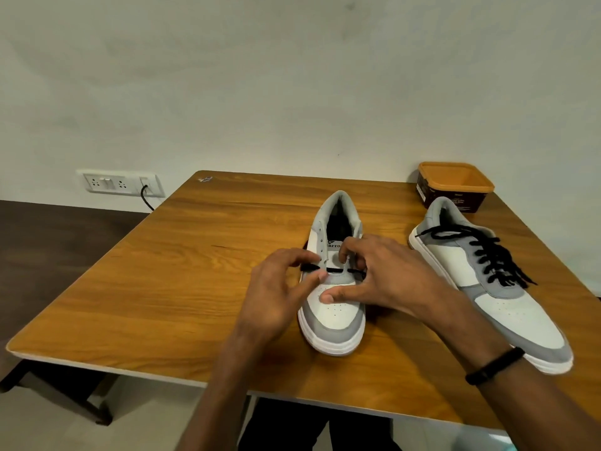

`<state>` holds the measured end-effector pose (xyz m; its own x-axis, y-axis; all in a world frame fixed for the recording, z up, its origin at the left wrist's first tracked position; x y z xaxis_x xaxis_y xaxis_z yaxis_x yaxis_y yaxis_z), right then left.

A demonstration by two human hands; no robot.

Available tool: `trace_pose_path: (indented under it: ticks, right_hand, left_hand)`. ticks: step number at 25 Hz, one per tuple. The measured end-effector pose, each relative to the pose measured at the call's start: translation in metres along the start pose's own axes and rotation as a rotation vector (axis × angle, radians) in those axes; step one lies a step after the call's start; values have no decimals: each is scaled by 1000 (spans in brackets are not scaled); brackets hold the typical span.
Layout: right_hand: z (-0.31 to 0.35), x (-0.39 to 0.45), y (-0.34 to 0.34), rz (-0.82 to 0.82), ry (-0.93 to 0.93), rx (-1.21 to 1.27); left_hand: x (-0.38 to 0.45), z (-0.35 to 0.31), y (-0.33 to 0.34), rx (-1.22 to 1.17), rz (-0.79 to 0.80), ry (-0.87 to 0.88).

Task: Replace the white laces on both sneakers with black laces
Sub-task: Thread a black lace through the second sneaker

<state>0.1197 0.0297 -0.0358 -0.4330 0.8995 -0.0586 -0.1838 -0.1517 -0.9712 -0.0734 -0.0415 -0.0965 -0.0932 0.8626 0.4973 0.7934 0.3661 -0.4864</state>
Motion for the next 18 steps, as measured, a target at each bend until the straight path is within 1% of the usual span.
trace_pose_path:
  ticks: [1, 3, 6, 8, 10, 12, 13, 14, 15, 17, 18]
  right_hand:
    - [0, 1, 1, 1, 3, -3]
    - [-1, 4, 3, 8, 13, 2]
    - [0, 5, 3, 14, 20, 4]
    - [-2, 6, 3, 22, 32, -7]
    - [-3, 6, 0, 36, 54, -21]
    - [-3, 9, -1, 48, 66, -29]
    - [-2, 10, -1, 50, 69, -29]
    - [-2, 12, 0, 52, 74, -21]
    - [-2, 13, 1, 56, 80, -4]
    - [-1, 13, 4, 56, 91, 19]
    - [0, 12, 4, 52, 89, 22]
  left_hand:
    - [0, 1, 4, 55, 21, 72]
    - [3, 3, 2, 158, 23, 142]
    - [9, -2, 0, 353, 63, 137]
    - [13, -4, -4, 501, 34, 100]
    - [15, 8, -22, 519, -120, -41]
    - [10, 34, -60, 493, -352, -170]
    - [5, 49, -84, 494, -442, -217]
    - [1, 64, -105, 499, -488, -268]
    - [-3, 75, -121, 504, -481, -328]
    - [-3, 90, -128, 509, -340, -432]
    - [-2, 89, -121, 514, -264, -436]
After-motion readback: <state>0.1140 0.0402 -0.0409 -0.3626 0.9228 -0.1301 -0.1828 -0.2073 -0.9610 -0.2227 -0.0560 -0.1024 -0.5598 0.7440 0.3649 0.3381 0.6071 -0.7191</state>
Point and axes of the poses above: each hand's wrist, its own x-axis towards the middle knuckle, its own y-axis out of the palm, z = x × y, the point moved 1 cm from there along x, towards the middle knuckle, and after that the axes turned 10 degrees about y, right-handed, at the moved point
